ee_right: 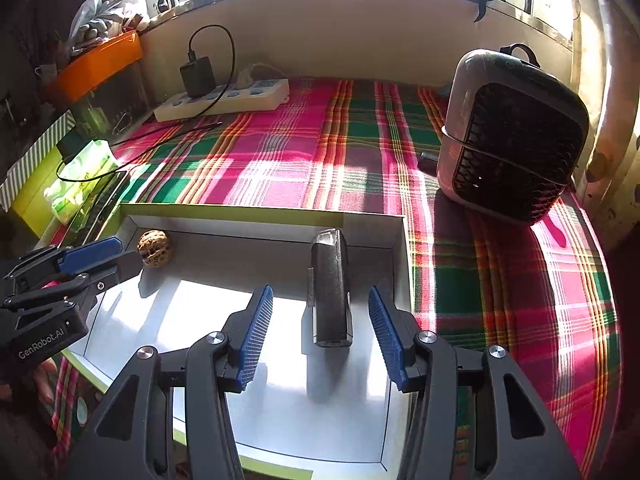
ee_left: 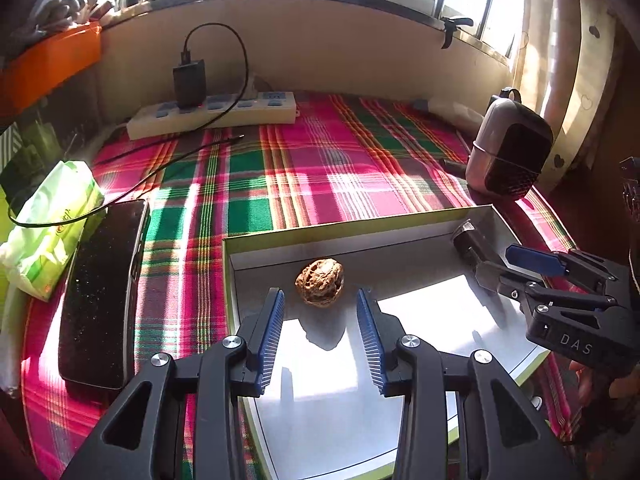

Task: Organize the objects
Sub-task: 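Open both tools, releasing the walnut and black cylinder inside the box, then move the left tool to the pink holder while the right tool approaches the green spool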

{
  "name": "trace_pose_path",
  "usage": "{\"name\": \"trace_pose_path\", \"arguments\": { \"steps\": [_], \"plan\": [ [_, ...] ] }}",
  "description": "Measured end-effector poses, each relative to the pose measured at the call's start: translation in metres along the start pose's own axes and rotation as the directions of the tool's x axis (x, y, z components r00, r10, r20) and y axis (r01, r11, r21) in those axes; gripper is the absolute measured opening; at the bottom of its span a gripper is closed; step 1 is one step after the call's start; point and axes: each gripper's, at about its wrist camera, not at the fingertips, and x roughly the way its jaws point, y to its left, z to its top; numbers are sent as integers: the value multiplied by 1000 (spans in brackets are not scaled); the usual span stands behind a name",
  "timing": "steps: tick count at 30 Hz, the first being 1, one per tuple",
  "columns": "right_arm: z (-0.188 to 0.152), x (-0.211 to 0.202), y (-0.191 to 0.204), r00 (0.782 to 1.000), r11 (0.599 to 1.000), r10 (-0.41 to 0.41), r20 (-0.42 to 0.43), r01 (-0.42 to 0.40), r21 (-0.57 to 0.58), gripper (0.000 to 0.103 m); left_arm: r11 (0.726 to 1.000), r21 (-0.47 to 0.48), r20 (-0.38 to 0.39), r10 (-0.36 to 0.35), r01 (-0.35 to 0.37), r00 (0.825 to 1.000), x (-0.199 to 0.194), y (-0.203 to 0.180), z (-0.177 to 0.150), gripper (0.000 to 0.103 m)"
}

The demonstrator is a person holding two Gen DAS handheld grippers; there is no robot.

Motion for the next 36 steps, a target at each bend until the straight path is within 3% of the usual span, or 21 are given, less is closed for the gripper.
{"name": "trace_pose_path", "arguments": {
  "steps": [13, 29, 36],
  "plan": [
    [-20, -40, 6, 998, 1000, 2, 56, -3, 23, 51, 1000, -25, 55, 9, -8, 998, -45, 2, -28, 36],
    [-65, -77, 6, 995, 999, 16, 99, -20, 40, 51, 996, -82, 67, 25, -20, 997, -77, 13, -74, 36],
    [-85, -81, 9, 995, 999, 24, 97, -28, 42, 51, 994, -106, 64, -12, 19, 998, -85, 17, -98, 36]
  ]
}}
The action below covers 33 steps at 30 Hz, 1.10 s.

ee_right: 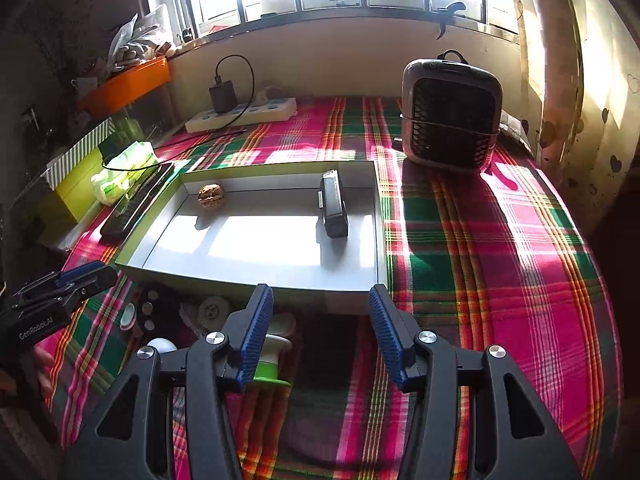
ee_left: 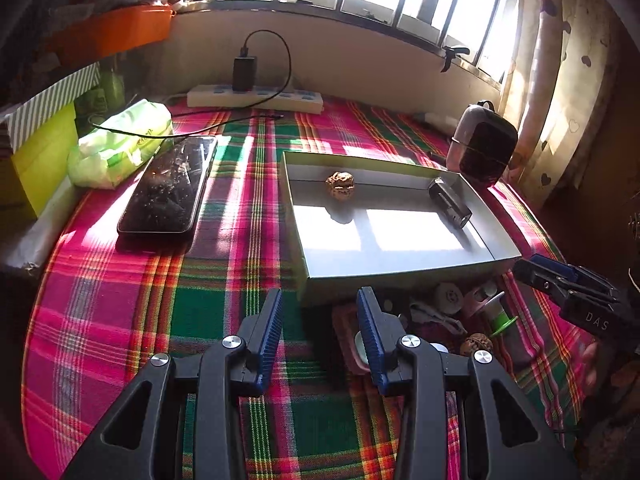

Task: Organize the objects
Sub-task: 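Move the left tool to the pink holder while the right tool approaches the green spool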

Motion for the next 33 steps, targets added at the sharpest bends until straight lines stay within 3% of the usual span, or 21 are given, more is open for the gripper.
{"name": "trace_pose_path", "arguments": {
  "steps": [13, 33],
  "plan": [
    [-26, -7, 5, 1000, 1000, 25, 8, -25, -7, 51, 997, -12, -41, -72, 71, 997, 2, -6, -22, 38],
    [-34, 9, 17, 998, 998, 39, -49, -42, -49, 51, 999, 9, -92, -38, 39, 995, 18, -8, -25, 38]
  ]
}}
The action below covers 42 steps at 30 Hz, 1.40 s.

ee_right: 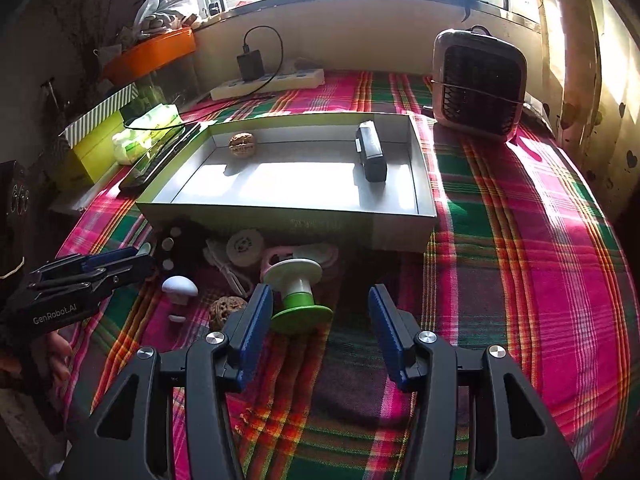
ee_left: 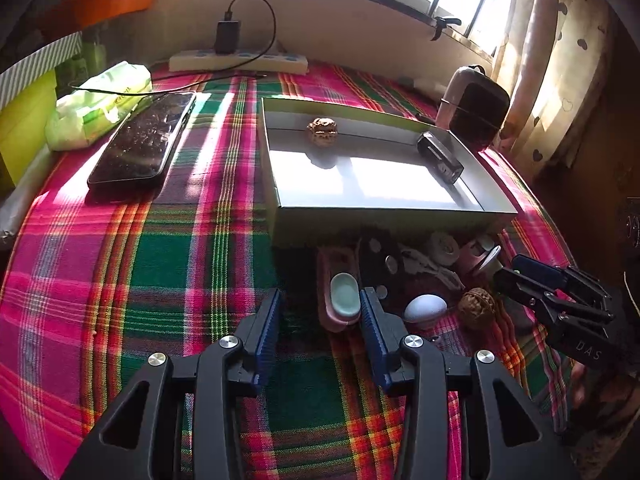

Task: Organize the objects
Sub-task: 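Move the left tool to the pink holder while the right tool approaches the green spool, then close the left tool on the pink holder while the right tool grips the green spool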

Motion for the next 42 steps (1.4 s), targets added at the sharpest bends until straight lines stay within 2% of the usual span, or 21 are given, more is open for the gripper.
{"name": "trace_pose_path", "arguments": {
  "steps": [10, 16, 29, 35, 38, 42],
  "plan": [
    [0, 5, -9, 998, 998, -63, -23, 63, -2, 51, 999, -9, 9, 32, -32, 999, 2, 8, 5, 38],
    [2, 14, -8, 997, 998, -61, -45, 60, -12, 51, 998, 33, 7, 59, -59, 998, 6, 5, 9, 38],
    [3, 16, -11, 997, 997, -75, -33, 74, -19, 51, 992, 77, 25, 101, -102, 995, 13, -3, 14, 38],
    [3, 15, -14, 997, 998, -68, -28, 68, -10, 39, 991, 81, 27, 108, -110, 994, 13, -3, 14, 38],
    [4, 15, -15, 998, 998, -64, -26, 64, -4, 33, 991, 71, 30, 115, -117, 993, 12, -2, 14, 31],
    [4, 14, -15, 998, 998, -61, -25, 61, -3, 33, 992, 56, 32, 112, -114, 993, 11, 1, 13, 25]
  ]
}}
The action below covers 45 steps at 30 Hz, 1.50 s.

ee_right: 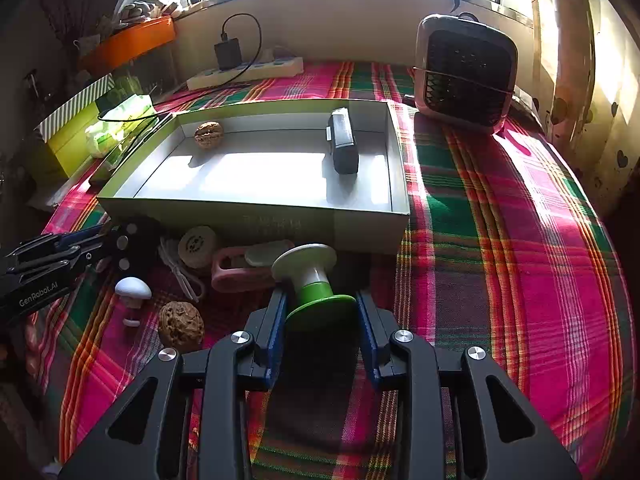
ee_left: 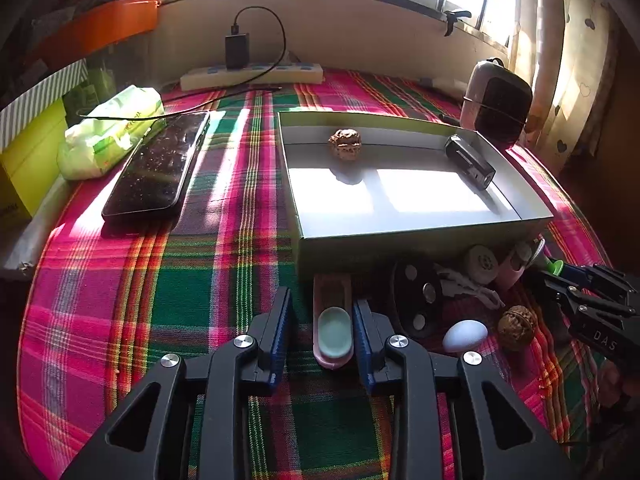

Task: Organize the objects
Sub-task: 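Close the left tool on the pink holder while the right tool grips the green spool, then carry the pink holder and green spool with both tools into the white box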

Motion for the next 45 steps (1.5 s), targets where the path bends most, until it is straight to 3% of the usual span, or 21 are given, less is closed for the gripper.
{"name": "trace_pose_path", "arguments": {
  "steps": [8, 45],
  "plan": [
    [0, 0, 1, 1000, 1000, 0, 0, 0, 1, 33, 1000, -5, 0, -1, 1, 1000, 0, 1, -1, 16],
    [0, -3, 0, 1000, 1000, 0, 9, 0, 2, 33, 1000, -1, -1, -7, 7, 1000, -2, 1, 0, 16]
  ]
}}
